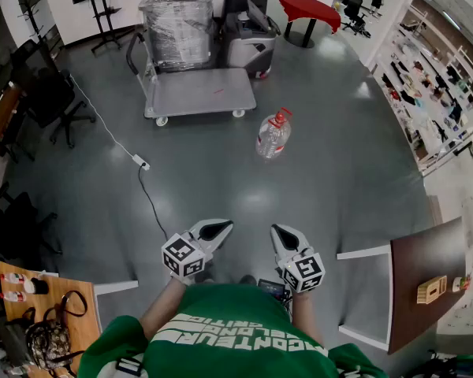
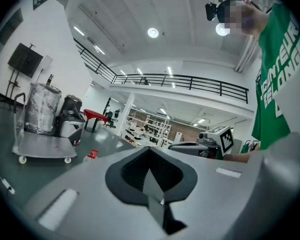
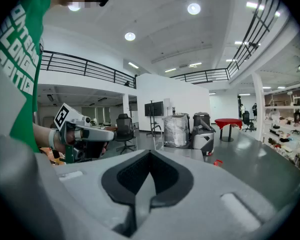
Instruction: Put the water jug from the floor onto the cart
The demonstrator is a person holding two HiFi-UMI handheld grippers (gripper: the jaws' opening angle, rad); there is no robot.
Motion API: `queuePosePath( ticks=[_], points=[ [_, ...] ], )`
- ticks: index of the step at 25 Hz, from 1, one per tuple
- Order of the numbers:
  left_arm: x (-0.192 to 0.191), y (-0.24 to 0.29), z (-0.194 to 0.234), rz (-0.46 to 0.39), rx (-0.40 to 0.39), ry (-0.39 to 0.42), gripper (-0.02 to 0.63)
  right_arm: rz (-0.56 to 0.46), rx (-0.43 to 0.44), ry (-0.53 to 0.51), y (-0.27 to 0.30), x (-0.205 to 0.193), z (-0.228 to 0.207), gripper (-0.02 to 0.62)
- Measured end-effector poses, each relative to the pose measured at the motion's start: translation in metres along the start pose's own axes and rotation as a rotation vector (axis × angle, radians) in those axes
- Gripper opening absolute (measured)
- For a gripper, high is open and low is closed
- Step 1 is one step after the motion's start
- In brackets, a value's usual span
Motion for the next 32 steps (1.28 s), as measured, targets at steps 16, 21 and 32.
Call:
queuePosePath(
  ticks=[16,21,32],
  points=[
    [-0.026,0.035,-0.023,0.049,0.012,-0.009,0.009,0.026,0.005,-0.012,-0.027,-0.025,-0.021,-0.009],
    [-0.035,0.046,-0.031,0.057,-0.001,-0.018,0.009,0.036,-0.011,-0.008,-0.041,-0.033,-0.029,-0.008],
    [-0.055,0.098,-0.068,0.084,-0.101,-0.010,0.009,0.044,-0.087,0.047,-0.096,-0.064,-0.060,-0.008]
  ],
)
Point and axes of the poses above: the fingertips, and each gripper's own axes: y forward along the fingers, z to its left, x out of its top, the point moved 9 cm from there along -y, backward along the fingers, and after that the axes turned 15 degrees about -y, right-handed, at the moved point
